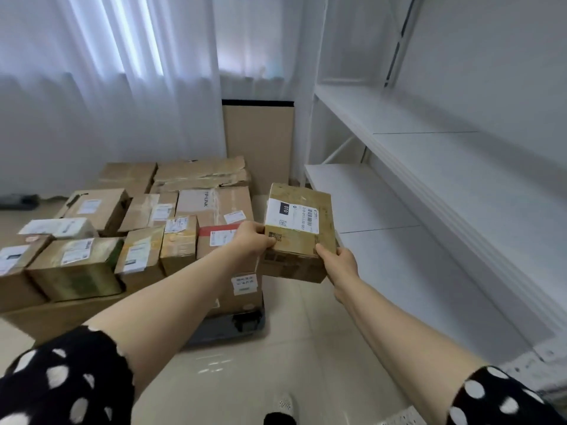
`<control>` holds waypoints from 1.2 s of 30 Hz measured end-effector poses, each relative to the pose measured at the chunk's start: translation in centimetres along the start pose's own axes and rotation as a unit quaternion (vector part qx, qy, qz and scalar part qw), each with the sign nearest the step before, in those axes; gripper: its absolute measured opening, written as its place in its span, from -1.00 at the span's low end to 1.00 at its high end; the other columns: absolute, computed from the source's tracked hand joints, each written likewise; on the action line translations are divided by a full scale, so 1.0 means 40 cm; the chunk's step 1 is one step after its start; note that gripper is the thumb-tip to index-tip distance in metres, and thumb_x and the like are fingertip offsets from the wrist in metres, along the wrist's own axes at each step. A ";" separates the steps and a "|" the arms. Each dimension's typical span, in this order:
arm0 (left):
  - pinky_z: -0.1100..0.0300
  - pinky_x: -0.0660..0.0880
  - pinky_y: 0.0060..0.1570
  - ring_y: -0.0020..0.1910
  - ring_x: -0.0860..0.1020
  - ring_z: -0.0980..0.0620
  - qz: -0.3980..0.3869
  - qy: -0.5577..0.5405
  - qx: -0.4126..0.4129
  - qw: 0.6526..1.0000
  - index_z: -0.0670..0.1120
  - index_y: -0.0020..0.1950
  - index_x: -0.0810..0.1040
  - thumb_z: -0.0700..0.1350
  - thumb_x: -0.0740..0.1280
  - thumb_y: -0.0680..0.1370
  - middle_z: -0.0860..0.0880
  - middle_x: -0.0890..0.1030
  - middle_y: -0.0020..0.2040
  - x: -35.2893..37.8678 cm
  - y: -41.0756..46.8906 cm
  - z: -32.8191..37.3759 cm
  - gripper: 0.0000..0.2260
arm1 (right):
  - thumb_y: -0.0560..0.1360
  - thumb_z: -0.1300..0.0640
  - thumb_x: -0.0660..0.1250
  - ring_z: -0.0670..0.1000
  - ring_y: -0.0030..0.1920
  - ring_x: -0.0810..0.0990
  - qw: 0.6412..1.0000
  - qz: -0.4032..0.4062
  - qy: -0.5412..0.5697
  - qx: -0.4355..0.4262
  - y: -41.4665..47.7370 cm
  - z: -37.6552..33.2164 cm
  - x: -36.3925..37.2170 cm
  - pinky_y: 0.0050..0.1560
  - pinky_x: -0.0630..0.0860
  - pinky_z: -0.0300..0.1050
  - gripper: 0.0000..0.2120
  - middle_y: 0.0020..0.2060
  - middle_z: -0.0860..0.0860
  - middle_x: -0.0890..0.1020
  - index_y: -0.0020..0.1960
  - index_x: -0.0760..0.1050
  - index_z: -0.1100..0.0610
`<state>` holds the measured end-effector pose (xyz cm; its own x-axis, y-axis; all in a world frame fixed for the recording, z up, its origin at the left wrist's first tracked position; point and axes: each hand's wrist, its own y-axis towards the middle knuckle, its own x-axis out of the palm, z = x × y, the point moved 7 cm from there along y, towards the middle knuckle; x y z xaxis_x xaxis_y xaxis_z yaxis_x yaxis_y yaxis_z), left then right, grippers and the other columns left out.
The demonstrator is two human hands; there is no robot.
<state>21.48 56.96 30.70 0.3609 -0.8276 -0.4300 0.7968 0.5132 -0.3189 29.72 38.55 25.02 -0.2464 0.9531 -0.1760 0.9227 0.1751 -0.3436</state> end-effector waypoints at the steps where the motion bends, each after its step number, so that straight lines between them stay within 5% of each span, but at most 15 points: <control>1: 0.23 0.49 -0.06 -0.01 0.56 0.03 0.009 -0.004 -0.009 1.000 -0.16 0.25 0.53 -0.21 0.35 0.55 -0.10 0.60 0.13 -0.018 0.047 0.001 -0.73 | 0.50 -0.02 0.34 0.02 0.05 0.55 1.000 -0.005 -0.003 -0.004 0.048 -0.015 0.030 -0.05 0.45 -0.16 -0.58 0.12 0.05 0.59 0.27 0.43 0.16; 8: 0.16 0.48 0.11 0.04 0.53 -0.01 0.060 -0.060 -0.068 0.994 -0.23 0.23 0.52 -0.26 0.33 0.55 -0.10 0.58 0.09 -0.114 0.322 0.011 -0.74 | 0.55 0.01 0.30 -0.07 -0.13 0.49 0.997 -0.068 0.024 0.021 0.349 -0.119 0.230 -0.21 0.38 -0.18 -0.61 0.10 0.03 0.58 0.34 0.37 0.09; 11: 0.05 0.49 0.21 0.10 0.55 -0.05 0.077 -0.084 -0.101 0.988 -0.21 0.22 0.52 -0.25 0.37 0.52 -0.12 0.60 0.13 -0.156 0.413 -0.015 -0.72 | 0.52 0.00 0.37 -0.02 -0.02 0.55 0.989 -0.107 0.074 0.076 0.434 -0.148 0.326 -0.06 0.49 -0.01 -0.55 0.05 -0.01 0.58 0.35 0.33 0.02; 18: 0.09 0.46 0.14 0.25 0.49 -0.12 0.078 -0.116 -0.167 0.976 -0.15 0.43 0.24 -0.35 0.43 0.44 -0.14 0.50 0.26 -0.233 0.594 -0.080 -0.37 | 0.51 0.24 0.37 0.09 0.15 0.45 0.973 -0.151 0.122 0.128 0.601 -0.175 0.526 -0.08 0.58 0.13 -0.48 0.17 0.05 0.43 0.40 0.26 0.08; 23: 0.13 0.52 -0.07 -0.01 0.54 -0.03 0.043 -0.121 -0.165 0.978 -0.15 0.37 0.33 -0.24 0.41 0.49 -0.11 0.56 0.17 -0.299 0.788 -0.113 -0.52 | 0.51 0.26 0.36 0.11 0.12 0.51 0.982 -0.144 0.075 0.095 0.750 -0.207 0.625 0.00 0.58 0.16 -0.50 0.17 0.05 0.44 0.38 0.27 0.08; 29: 0.24 0.38 -0.10 0.05 0.48 -0.01 0.114 -0.061 -0.165 0.978 -0.15 0.55 0.07 -0.12 0.32 0.57 -0.18 0.35 0.42 -0.453 1.005 -0.168 -0.36 | 0.48 0.28 0.39 0.11 0.04 0.55 0.991 -0.127 -0.027 0.045 0.943 -0.210 0.717 0.02 0.59 0.15 -0.55 0.14 0.11 0.51 0.29 0.34 0.05; 36: 0.08 0.34 0.23 0.42 0.31 -0.10 0.065 -0.009 -0.185 0.981 -0.08 0.58 0.00 -0.07 0.35 0.54 -0.10 0.21 0.53 -0.468 1.206 -0.260 -0.28 | 0.48 0.38 0.36 -0.04 -0.14 0.53 0.972 -0.205 -0.084 0.072 1.110 -0.167 0.846 -0.26 0.47 -0.23 -0.58 -0.05 0.02 0.54 0.24 0.36 0.06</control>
<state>48.12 99.59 14.59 0.4578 -0.7522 -0.4738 0.5149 0.6589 -0.5484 64.34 80.21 9.97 -0.6410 0.7544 -0.1415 0.6883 0.4833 -0.5410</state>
